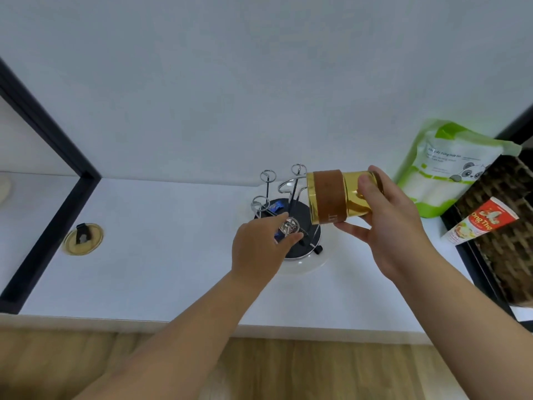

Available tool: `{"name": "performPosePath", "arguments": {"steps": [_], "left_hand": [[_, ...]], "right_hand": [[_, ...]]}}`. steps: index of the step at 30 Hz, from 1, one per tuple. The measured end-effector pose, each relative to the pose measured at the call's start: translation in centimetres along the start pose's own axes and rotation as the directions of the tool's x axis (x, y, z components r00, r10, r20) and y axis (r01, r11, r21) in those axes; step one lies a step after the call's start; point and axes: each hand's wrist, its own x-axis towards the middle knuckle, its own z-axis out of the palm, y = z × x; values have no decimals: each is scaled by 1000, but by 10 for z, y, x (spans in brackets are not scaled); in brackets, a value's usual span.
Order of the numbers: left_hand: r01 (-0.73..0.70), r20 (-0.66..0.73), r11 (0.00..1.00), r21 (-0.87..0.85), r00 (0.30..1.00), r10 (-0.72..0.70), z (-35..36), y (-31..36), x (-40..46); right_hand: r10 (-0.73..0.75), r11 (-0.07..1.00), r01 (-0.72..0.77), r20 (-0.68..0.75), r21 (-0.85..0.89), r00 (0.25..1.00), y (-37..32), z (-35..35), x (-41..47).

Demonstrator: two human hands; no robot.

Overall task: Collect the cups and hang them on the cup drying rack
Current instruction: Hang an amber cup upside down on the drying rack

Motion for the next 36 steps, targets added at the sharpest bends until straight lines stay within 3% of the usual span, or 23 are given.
{"name": "performPosePath", "arguments": {"steps": [7,11,14,22,27,36], "left_hand": [[-62,56,998,4,997,61,-6,-1,-7],[-31,36,999,23,999,31,-12,-7,-2],[-3,44,1000,9,999,3,-13,-6,2],[77,88,996,-48,994,-72,-12,-15,2],[55,85,998,-26,995,-53,-13,-21,5],[-6,69,999,36,998,3,-16,-26,10]], "right_hand": [[-173,943,186,68,-277,982,14,-5,-2],[-313,737,350,166,-579,935,17,-5,2],[-367,603,427,242,-674,898,20,-3,3],[-323,431,492,379,-757,867,40,1,8],[-286,327,526,448,-785,847,54,15,4],[-260,275,531,469,-802,844,74,29,3]]}}
